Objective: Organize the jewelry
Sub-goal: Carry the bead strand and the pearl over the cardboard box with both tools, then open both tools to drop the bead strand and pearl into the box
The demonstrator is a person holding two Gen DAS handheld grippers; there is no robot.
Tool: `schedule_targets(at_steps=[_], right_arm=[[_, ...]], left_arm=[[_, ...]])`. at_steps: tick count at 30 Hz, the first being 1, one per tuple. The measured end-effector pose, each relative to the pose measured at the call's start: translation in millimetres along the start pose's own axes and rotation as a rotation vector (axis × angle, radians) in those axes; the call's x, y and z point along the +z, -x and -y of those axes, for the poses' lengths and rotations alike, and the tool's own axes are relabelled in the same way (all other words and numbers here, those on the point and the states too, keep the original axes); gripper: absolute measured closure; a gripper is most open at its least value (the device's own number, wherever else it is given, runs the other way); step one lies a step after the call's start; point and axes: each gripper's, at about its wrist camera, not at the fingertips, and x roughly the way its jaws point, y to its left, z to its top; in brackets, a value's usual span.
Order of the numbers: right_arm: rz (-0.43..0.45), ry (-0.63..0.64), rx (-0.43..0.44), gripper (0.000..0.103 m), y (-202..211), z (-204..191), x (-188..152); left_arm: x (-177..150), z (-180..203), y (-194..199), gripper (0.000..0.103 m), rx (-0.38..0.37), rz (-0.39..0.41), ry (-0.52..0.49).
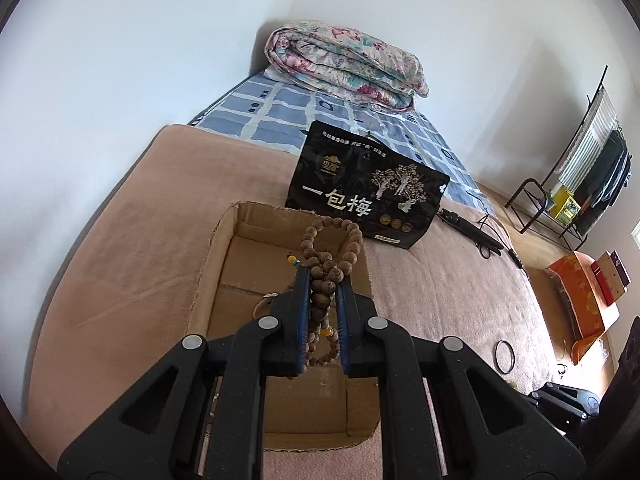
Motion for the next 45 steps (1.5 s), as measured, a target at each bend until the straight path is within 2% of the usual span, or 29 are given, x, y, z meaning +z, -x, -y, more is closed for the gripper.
schedule_targets(at_steps=[14,21,23,24,25,26,27,28,33,45], right_arm=[[-0.068,0.006,0.051,0.095,-56.1,-24.4,3.0],[-0.088,0.018,0.054,0.093,-70.4,-32.5,2.8],[-0.093,0.023,0.042,0.078,-73.1,-34.3,2.6],[-0.091,0.026,0.035,0.065,-73.2,-34.8,2.2],[-0.087,0.028,0.03,0.056,-73.0,-35.1,1.8],[-0.085,0.033,0.021,0.051,-72.5,-35.4,1.5],[-0.082,0.037,0.013,0.041,-71.2,-35.8,1.0],[-0.076,0.04,0.004,0.035,-69.9,-35.5,0.6],[-0.059,0.022,-0.021,0.025,-61.9,-28.0,1.3],[-0.035,0.0,-0.051,0.021,-49.3,-17.6,1.5]], left_arm=[[-10.1,-34.0,-13.7,0.093,0.077,-0.043,0.007],[-12.2,-39.8,-17.7,0.093,0.076,-0.065,0.012],[-12.0,-41.5,-19.5,0.093,0.068,-0.079,0.026],[-11.7,-42.5,-19.5,0.092,0.067,-0.084,0.033],[-11.4,-43.2,-20.2,0.08,0.066,-0.092,0.039],[-11.0,-43.6,-19.7,0.061,0.063,-0.093,0.043],[-10.8,-43.6,-18.0,0.056,0.064,-0.081,0.044],[-10.6,-42.9,-15.9,0.055,0.068,-0.068,0.04],[-8.8,-39.6,-12.4,0.055,0.067,-0.059,0.031],[-11.5,-25.4,-6.7,0.055,0.061,-0.048,-0.002]])
